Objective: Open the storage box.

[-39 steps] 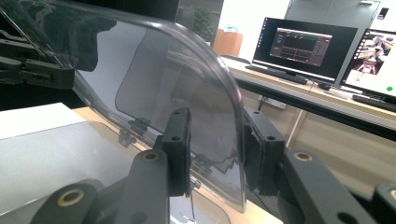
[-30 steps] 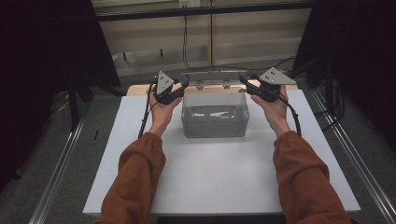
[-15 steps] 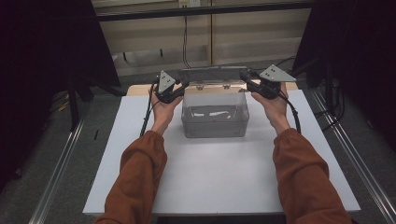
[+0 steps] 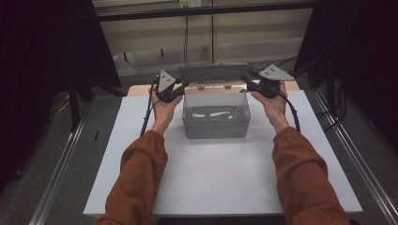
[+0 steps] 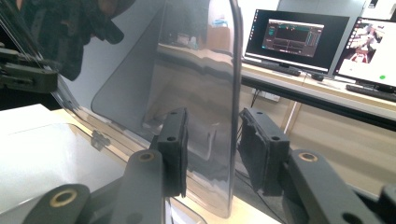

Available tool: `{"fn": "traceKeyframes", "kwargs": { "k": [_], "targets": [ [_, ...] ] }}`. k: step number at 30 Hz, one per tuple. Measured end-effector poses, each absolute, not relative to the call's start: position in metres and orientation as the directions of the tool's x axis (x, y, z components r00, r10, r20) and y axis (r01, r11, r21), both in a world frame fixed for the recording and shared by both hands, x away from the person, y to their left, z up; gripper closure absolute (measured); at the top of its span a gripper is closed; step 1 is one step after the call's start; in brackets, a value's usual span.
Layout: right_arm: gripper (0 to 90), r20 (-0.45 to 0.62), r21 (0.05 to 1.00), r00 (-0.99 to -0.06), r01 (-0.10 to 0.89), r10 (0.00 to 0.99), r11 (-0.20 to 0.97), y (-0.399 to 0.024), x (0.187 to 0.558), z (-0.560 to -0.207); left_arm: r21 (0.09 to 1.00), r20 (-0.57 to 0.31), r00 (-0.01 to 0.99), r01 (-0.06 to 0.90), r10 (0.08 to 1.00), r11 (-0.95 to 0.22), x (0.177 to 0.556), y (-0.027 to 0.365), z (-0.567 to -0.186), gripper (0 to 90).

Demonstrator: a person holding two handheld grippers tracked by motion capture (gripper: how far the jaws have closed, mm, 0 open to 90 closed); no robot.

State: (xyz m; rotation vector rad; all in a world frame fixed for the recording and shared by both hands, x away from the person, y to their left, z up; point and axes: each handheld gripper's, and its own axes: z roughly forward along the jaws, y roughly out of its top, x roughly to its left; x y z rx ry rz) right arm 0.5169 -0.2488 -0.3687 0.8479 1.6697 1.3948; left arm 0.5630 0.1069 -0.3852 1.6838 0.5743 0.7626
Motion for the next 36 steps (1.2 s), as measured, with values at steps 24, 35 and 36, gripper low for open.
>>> {"fn": "traceKeyframes", "kwargs": {
  "k": [24, 35, 36],
  "targets": [
    [61.5, -0.143, 0.978, -0.467, 0.067, 0.873, 0.196, -0.247, 0.539, -0.391, 0.974, 0.177, 0.655, -0.009, 0.734, -0.227, 0.571, 0.106, -0.385, 72.4],
    [67.0, -0.121, 0.979, -0.466, 0.088, 0.877, 0.182, -0.246, 0.546, -0.4, 0.966, 0.178, 0.658, 0.025, 0.731, -0.258, 0.581, 0.106, -0.393, 74.1],
    [67.5, -0.123, 0.979, -0.466, 0.087, 0.876, 0.183, -0.246, 0.547, -0.4, 0.97, 0.165, 0.654, 0.026, 0.738, -0.24, 0.582, 0.105, -0.395, 73.9]
  ]
}}
